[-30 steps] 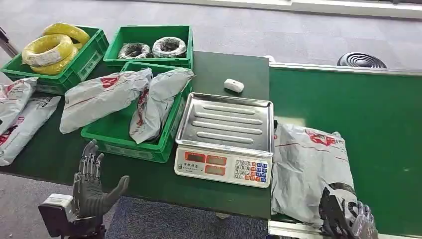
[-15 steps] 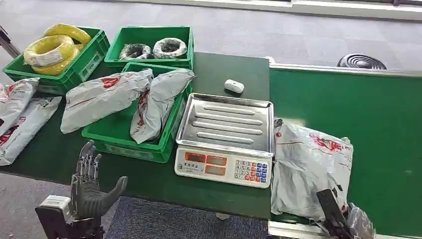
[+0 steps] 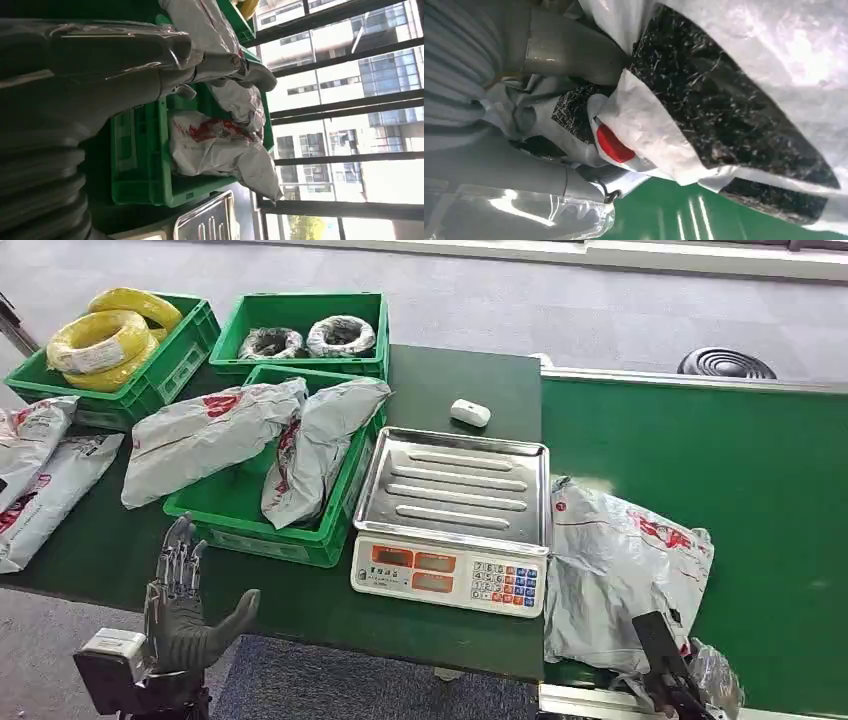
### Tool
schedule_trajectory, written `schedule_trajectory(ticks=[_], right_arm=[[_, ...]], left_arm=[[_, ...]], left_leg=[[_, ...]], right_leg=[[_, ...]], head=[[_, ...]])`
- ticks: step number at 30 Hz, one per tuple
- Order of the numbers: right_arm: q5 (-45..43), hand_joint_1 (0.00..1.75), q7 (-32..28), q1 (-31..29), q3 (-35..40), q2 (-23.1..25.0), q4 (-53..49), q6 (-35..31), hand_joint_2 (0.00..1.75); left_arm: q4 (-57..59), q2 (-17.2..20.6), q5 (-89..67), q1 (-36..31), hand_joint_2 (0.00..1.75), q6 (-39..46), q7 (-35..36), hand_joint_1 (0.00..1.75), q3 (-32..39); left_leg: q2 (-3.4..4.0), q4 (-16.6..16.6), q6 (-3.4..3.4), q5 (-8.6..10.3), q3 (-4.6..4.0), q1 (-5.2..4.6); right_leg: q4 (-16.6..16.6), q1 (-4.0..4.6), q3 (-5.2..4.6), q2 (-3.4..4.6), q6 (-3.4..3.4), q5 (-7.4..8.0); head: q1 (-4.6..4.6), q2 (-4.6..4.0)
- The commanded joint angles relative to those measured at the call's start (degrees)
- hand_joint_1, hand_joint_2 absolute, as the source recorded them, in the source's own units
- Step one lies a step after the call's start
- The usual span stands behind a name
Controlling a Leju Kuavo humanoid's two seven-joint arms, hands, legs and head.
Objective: Moved the parcel from conveyor to table for the left to box.
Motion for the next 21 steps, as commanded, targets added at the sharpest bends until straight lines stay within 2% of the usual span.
schedule_trajectory(ticks=[1, 3, 5, 11, 12, 13, 16, 18, 21], right_arm=[[-41.8, 1.75, -14.5, -4.2, 0.3, -1.7, -13.2, 0.3, 1.75], [-46.3, 1.75, -18.1, -4.9, 0.3, -0.3, -20.3, -4.4, 1.75], [-46.3, 1.75, -21.4, -5.5, 2.4, 1.1, -28.5, -11.0, 1.75], [-38.8, 1.75, -31.1, -11.3, 14.6, 1.0, -38.4, -30.9, 1.75], [-38.7, 1.75, -31.9, -11.7, 16.5, 0.7, -39.1, -32.5, 1.75], [-38.4, 1.75, -32.1, -12.3, 18.1, 0.6, -39.6, -33.1, 1.75], [-38.5, 1.75, -31.2, -15.2, 22.4, -0.1, -37.4, -32.4, 1.75], [-38.6, 1.75, -31.2, -15.7, 22.7, 0.0, -37.0, -32.5, 1.75], [-38.8, 1.75, -31.1, -15.8, 22.7, -0.2, -36.3, -32.6, 1.75]], left_arm=[[4.4, 1.7, -0.8, -5.3, 1.75, 2.2, -4.6, 0.00, -4.6], [4.2, 1.0, -1.0, -6.7, 1.75, 2.7, -4.8, 0.00, -5.5], [3.4, 0.3, -1.2, -8.0, 1.75, 2.9, -4.8, 0.00, -5.9], [1.6, 0.4, 4.4, -9.1, 1.75, 2.1, -5.1, 0.00, -3.3], [1.4, 0.4, 5.0, -9.1, 1.75, 2.1, -5.3, 0.00, -2.6], [1.2, 0.3, 5.6, -9.2, 1.75, 1.8, -5.4, 0.00, -2.0], [0.5, -0.1, 5.3, -9.3, 1.75, 1.3, -5.1, 0.00, -0.3], [0.5, -0.1, 5.3, -9.3, 1.75, 1.2, -5.1, 0.00, -0.2], [0.6, -0.2, 5.3, -9.3, 1.75, 1.1, -5.1, 0.00, -0.1]], left_leg=[[0.04, 0.0, 0.00, 0.07, -0.20, -0.10], [0.08, -0.1, 0.00, 0.16, -0.23, -0.08], [0.02, 0.1, 0.02, 0.06, -0.27, -0.11], [0.44, 0.1, -0.02, 0.04, -0.28, -0.09], [0.47, 0.1, -0.03, 0.05, -0.32, -0.10], [0.20, 0.0, -0.01, 0.05, -0.24, -0.07], [0.25, 0.0, -0.02, 0.04, -0.13, -0.01], [0.37, 0.0, -0.02, 0.12, -0.21, -0.02], [0.15, 0.0, 0.00, 0.13, -0.13, 0.00]], right_leg=[[0.1, -0.09, -0.25, 0.01, -0.02, 0.04], [0.0, -0.07, -0.30, 0.03, -0.06, 0.15], [0.1, -0.11, -0.34, 0.00, -0.01, 0.04], [0.2, -0.09, -0.46, 0.40, -0.06, 0.15], [0.2, -0.10, -0.47, 0.44, -0.07, 0.15], [0.1, -0.07, -0.30, 0.18, -0.04, 0.09], [0.1, 0.00, -0.26, 0.23, -0.05, 0.10], [0.1, 0.00, -0.38, 0.32, -0.07, 0.21], [0.0, 0.02, -0.20, 0.11, -0.03, 0.16]], head=[[0.00, 0.00], [-0.02, 0.00], [0.00, 0.00], [0.00, 0.00], [-0.02, 0.00], [0.00, 0.00], [0.00, 0.00], [-0.02, 0.00], [-0.02, 0.00]])
